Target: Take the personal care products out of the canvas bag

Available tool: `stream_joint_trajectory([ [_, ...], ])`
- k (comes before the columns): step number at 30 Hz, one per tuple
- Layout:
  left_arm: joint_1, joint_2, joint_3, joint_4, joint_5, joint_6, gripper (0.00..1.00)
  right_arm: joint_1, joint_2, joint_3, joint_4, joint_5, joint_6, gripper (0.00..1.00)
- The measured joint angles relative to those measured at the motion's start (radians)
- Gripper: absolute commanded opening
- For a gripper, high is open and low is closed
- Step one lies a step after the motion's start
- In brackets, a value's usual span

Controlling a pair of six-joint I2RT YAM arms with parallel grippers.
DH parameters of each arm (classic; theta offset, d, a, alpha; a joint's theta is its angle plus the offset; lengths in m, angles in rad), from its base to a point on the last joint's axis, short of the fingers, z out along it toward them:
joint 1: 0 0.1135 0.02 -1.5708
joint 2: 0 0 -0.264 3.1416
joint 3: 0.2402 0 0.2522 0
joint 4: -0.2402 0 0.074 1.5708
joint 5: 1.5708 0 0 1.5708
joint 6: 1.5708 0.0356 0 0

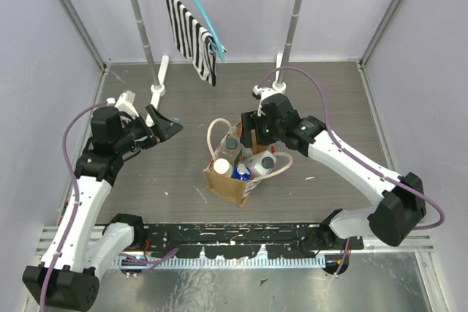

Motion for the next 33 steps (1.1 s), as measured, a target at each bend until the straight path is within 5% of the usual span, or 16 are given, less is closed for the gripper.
stream_joint_trajectory([
  [15, 0.000, -0.071, -0.043, -0.033, -0.001, -0.029, 0.99, 0.035, 0.133, 0.078, 0.107, 0.115, -0.068, 0.52],
  [29, 0.000, -0.059, -0.056, -0.034, 0.003, -0.043, 0.99, 0.100, 0.200, 0.140, 0.087, 0.258, -0.129, 0.62],
  [33, 0.000, -0.058, -0.058, -0.035, 0.004, -0.043, 0.99, 0.103, 0.203, 0.143, 0.089, 0.266, -0.135, 0.37],
])
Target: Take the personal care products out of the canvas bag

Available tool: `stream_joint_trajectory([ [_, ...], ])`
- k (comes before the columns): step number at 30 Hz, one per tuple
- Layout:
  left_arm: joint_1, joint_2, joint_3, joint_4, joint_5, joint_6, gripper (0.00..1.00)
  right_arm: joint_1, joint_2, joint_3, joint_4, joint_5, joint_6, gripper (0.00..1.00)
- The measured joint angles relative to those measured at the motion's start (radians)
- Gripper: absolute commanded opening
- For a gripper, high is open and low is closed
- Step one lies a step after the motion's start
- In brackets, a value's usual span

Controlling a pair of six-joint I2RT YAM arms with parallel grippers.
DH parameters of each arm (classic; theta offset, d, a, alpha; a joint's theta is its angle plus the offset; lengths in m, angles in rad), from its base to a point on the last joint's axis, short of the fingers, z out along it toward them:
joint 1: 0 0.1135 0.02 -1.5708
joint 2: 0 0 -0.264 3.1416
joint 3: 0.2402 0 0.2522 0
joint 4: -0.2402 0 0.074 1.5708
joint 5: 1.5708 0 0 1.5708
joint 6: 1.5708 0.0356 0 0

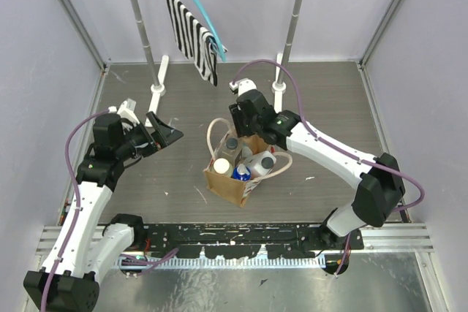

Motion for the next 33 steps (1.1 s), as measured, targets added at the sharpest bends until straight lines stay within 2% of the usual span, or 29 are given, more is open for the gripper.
stream_joint_trajectory([
  [3, 0.000, 0.000, -0.001, 0.000, 0.000, 0.000, 0.99, 0.006, 0.000, 0.012, 0.002, 0.014, -0.009, 0.24],
  [10, 0.000, 0.002, -0.001, -0.025, -0.013, 0.007, 0.99, 0.016, 0.000, 0.046, -0.073, 0.061, -0.001, 0.20],
  [21, 0.000, -0.005, 0.020, -0.109, -0.055, 0.035, 1.00, 0.019, -0.002, 0.315, -0.272, 0.189, -0.007, 0.20],
  [24, 0.000, 0.000, 0.027, -0.124, -0.057, 0.042, 0.92, 0.019, -0.011, 0.391, -0.278, 0.247, -0.017, 0.21],
  [27, 0.000, 0.007, 0.048, -0.162, -0.071, 0.052, 0.89, 0.019, -0.048, 0.415, -0.274, 0.302, -0.026, 0.22],
  [33, 0.000, 0.050, 0.105, -0.233, -0.080, 0.083, 0.90, -0.032, -0.105, 0.428, -0.270, 0.391, -0.061, 0.22],
])
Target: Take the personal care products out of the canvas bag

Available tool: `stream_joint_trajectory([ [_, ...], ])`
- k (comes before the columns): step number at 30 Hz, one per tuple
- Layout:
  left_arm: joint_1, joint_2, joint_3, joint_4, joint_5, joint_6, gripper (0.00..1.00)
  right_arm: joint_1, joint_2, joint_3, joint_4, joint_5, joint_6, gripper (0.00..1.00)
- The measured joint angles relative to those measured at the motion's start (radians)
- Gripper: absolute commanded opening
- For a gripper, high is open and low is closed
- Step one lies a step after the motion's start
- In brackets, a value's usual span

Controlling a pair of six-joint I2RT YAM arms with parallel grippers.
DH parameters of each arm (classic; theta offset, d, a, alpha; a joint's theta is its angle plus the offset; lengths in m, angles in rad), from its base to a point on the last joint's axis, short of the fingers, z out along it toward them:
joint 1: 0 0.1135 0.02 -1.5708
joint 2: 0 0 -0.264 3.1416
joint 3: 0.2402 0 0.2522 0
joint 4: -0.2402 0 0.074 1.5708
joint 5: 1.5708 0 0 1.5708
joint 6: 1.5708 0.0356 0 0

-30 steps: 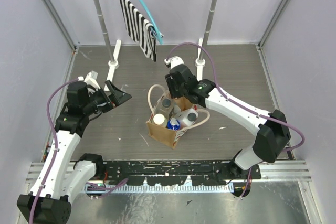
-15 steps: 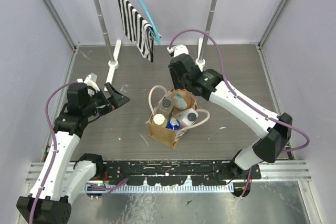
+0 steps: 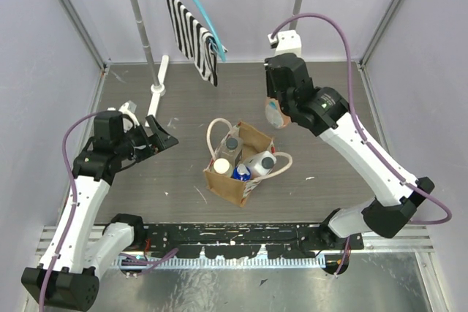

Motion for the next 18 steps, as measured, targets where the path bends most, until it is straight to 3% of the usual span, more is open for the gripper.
stream_joint_trajectory([
  [7, 0.000, -0.016, 0.000, -0.044, -0.022, 0.005, 0.91, -0.168, -0.051, -0.095, 0.054, -0.026, 0.003, 0.24],
  [12, 0.000, -0.017, 0.000, -0.057, -0.026, 0.008, 0.90, -0.314, -0.127, -0.362, 0.189, -0.067, 0.017, 0.24],
  [18, 0.000, -0.018, 0.000, -0.059, -0.027, 0.013, 0.91, -0.394, -0.139, -0.602, 0.269, -0.080, 0.040, 0.21],
])
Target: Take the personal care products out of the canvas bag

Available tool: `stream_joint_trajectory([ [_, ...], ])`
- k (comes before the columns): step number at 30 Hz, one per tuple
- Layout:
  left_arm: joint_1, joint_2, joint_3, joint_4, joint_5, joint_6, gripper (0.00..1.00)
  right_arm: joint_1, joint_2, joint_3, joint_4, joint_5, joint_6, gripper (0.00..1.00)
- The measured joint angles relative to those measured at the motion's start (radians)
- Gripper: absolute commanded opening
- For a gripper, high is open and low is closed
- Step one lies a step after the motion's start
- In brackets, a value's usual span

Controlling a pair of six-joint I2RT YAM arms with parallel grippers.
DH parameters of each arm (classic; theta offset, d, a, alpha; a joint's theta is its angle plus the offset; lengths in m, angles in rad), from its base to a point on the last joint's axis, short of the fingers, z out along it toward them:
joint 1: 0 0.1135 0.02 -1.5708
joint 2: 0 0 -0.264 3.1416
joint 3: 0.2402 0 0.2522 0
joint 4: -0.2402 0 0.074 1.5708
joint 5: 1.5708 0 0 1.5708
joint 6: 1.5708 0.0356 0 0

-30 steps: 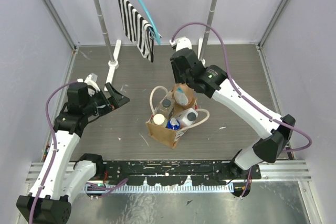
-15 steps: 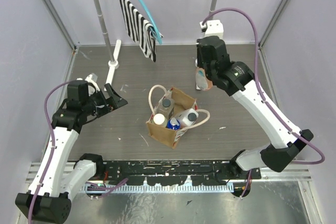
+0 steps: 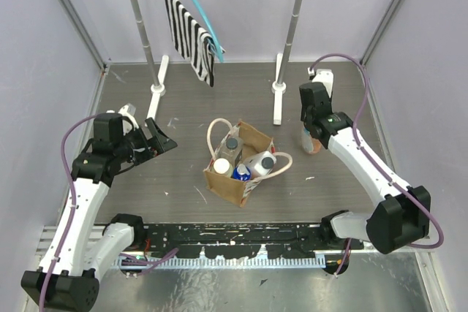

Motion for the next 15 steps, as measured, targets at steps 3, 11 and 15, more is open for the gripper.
stream_joint_trajectory([
  [3, 0.000, 0.000, 0.000, 0.000, 0.001, 0.000, 0.91, -0.006, 0.000, -0.061, 0.034, 0.001, 0.011, 0.24],
  [11, 0.000, -0.010, -0.005, -0.003, 0.006, 0.000, 0.91, -0.010, -0.051, -0.084, 0.155, 0.026, 0.042, 0.99],
  [15, 0.000, -0.021, -0.007, -0.004, 0.006, -0.001, 0.90, 0.011, -0.111, -0.079, 0.167, 0.090, 0.031, 0.97],
])
